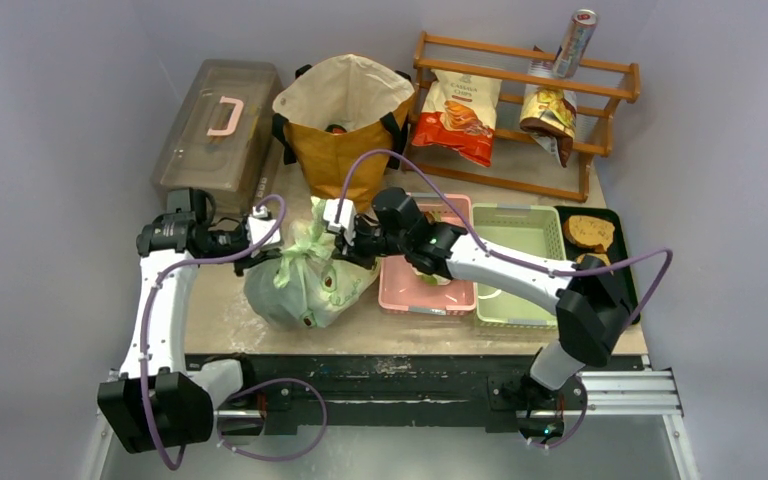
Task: Untie the knot of the grocery bags and take out the mixed food
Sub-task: Untie the takeout bag at the center of the board.
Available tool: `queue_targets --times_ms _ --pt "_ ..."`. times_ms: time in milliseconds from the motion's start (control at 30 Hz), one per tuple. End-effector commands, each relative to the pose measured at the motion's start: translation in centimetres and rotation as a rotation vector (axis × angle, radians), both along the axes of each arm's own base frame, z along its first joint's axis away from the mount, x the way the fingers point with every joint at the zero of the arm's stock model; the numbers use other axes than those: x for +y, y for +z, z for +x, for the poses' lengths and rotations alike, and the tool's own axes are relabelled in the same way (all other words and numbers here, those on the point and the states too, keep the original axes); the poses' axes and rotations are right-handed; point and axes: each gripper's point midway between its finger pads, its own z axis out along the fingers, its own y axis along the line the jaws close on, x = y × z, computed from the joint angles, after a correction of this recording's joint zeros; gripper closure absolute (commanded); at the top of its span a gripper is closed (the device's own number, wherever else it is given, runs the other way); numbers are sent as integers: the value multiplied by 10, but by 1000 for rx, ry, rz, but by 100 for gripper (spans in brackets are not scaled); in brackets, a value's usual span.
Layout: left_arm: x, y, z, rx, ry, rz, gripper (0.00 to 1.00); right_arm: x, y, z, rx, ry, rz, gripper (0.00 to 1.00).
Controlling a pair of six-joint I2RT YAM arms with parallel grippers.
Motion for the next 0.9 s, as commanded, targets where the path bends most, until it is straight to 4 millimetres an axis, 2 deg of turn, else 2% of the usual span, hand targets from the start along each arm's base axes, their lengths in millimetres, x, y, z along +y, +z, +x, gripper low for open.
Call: queue_targets --times_ms 0,200,267,333,433,500,533,567,633,700,767,867 --pt "14 16 9 -114 59 10 100 -32 8 -4 -59 -58 -30 100" --pt "46 18 12 -154 185 -3 100 -67 -3 -2 -68 -135 -46 100" --pt "48 16 9 -139 183 -8 100 -75 -10 -2 -63 -149 -60 100" --pt "42 19 4 -129 162 -33 100 -77 -10 -3 -64 -151 -59 100" --pt "19 39 -13 -171 88 -105 100 -70 8 -1 -76 -134 -34 100" --pt "5 46 -19 -172 61 -118 100 -59 32 6 -95 -131 9 67" --pt "-1 48 -23 -177 38 -120 100 -53 44 10 -97 -136 38 56" --pt "-7 49 -27 -179 22 -122 100 -46 57 13 -102 -136 72 51" --pt "-16 54 -30 -184 6 -133 100 -32 84 18 -114 -124 137 48" --pt "-22 57 -34 -189 -11 -143 100 -18 97 19 -111 -94 169 48" --pt "-24 61 -36 -198 -14 -144 100 -7 101 12 -96 -45 183 48" --pt "-24 66 -36 -211 -12 -142 100 3 90 -1 -61 10 173 50"
